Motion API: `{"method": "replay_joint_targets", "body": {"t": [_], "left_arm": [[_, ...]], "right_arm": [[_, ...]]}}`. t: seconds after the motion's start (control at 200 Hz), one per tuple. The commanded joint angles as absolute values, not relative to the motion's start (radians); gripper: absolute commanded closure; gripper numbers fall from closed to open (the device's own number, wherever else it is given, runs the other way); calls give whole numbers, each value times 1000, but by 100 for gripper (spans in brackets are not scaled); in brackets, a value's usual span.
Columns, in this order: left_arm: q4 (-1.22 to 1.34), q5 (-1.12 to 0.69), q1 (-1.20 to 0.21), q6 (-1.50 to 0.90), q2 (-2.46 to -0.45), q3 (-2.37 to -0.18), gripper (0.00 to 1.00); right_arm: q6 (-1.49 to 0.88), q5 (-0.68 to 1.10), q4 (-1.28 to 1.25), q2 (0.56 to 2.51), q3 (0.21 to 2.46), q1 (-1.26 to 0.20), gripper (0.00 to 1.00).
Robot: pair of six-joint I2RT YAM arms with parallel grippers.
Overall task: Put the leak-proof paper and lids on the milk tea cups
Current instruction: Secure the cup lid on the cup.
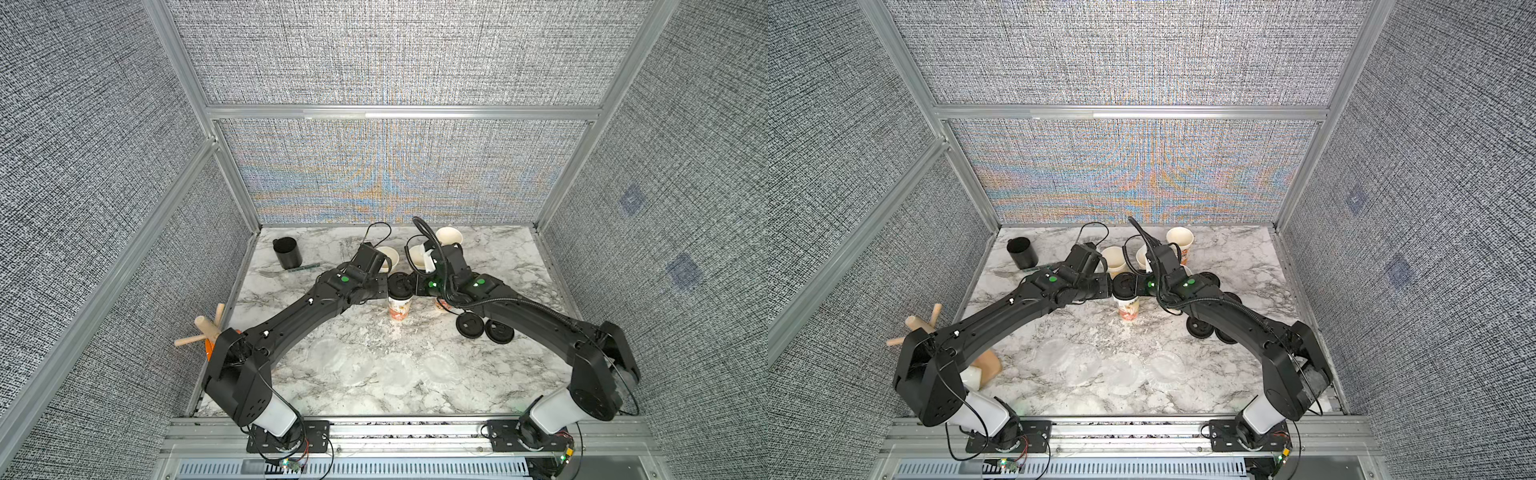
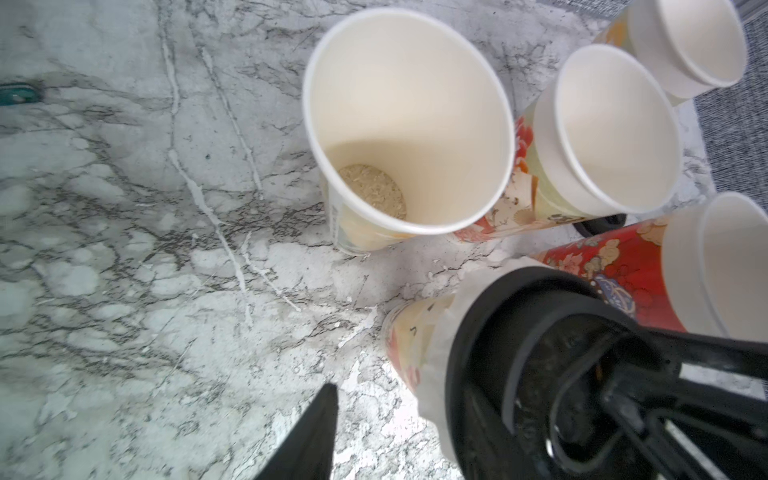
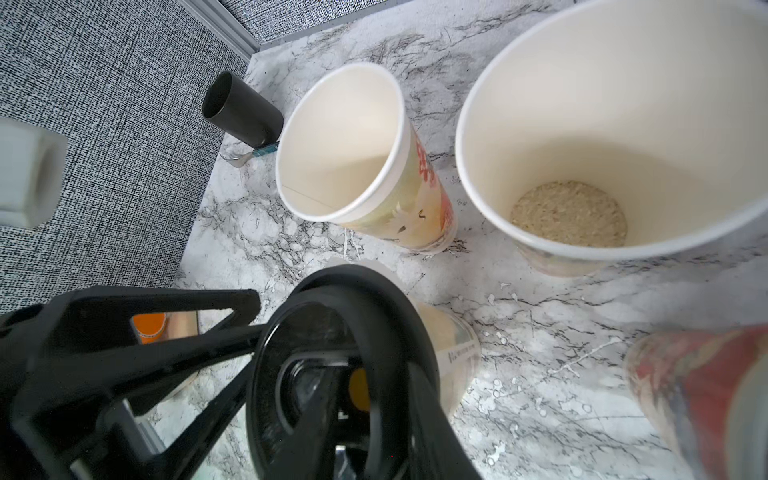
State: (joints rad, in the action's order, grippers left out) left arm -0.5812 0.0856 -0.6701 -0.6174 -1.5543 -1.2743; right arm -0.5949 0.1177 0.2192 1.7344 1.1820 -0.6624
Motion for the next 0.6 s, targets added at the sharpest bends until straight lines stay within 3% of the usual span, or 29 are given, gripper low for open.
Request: {"method": "replay_joint_targets", "body": {"t": [0.0, 0.15, 0.591], "left_arm": [[-832, 117, -672, -552, -1558, -1340, 34], [-884, 142, -670, -506, -1563, -1459, 27], [-853, 16, -671, -460, -1585, -1500, 27]], "right_arm": [[-572, 147, 513, 1771, 1167, -667, 71], [-531, 144, 526, 1785, 1197, -664, 71], [-205, 264, 530, 1844, 1303, -649, 73]]}}
